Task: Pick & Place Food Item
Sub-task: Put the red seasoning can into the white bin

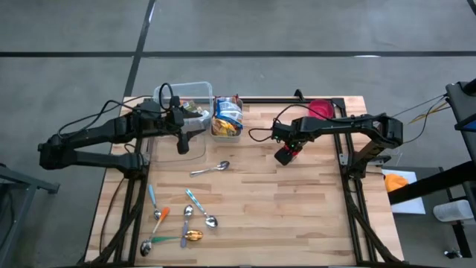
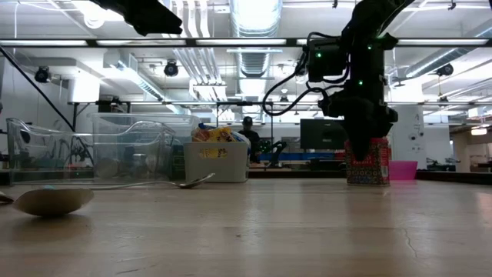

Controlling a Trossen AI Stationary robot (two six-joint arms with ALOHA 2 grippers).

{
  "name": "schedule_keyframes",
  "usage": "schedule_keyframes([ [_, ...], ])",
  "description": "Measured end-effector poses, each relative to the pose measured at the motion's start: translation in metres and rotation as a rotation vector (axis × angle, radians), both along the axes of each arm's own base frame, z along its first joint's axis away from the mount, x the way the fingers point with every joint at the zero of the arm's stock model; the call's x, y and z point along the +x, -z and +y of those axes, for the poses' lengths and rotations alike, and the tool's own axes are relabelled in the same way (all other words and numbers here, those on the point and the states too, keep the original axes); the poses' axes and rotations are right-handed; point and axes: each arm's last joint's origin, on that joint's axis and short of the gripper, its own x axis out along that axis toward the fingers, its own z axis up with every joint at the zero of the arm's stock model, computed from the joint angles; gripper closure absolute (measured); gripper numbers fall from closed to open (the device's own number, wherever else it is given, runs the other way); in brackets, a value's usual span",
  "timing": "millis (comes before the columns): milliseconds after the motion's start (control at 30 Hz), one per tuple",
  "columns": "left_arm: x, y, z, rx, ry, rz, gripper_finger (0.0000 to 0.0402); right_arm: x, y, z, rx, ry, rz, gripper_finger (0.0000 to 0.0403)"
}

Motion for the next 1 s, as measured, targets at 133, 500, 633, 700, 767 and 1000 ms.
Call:
schedule_keyframes([
  [133, 0.0000, 0.0000, 0.0000, 0.000, 0.000, 0.000, 0.0153, 0.0003, 0.0000, 0.0000, -0.003, 0.001, -0.003, 0.0144],
  [500, 0.0000, 0.0000, 0.0000, 0.000, 0.000, 0.000, 0.0153, 0.0006, 0.0000, -0.0002, -0.005, 0.006, -0.006, 0.0189],
  [633, 0.0000, 0.0001, 0.0000, 0.000, 0.000, 0.000, 0.0153, 0.0007, 0.0000, 0.0000, 0.000, 0.010, -0.008, 0.0160],
  [700, 0.0000, 0.0001, 0.0000, 0.000, 0.000, 0.000, 0.0153, 0.0007, 0.0000, 0.0000, 0.000, 0.010, -0.008, 0.0156],
  [767, 0.0000, 0.0000, 0.0000, 0.000, 0.000, 0.000, 0.0153, 0.0007, 0.0000, 0.0000, 0.000, 0.010, -0.008, 0.0159],
  [1000, 0.0000, 0.0001, 0.0000, 0.000, 0.000, 0.000, 0.0153, 0.0007, 0.0000, 0.0000, 0.000, 0.010, -0.008, 0.0196],
])
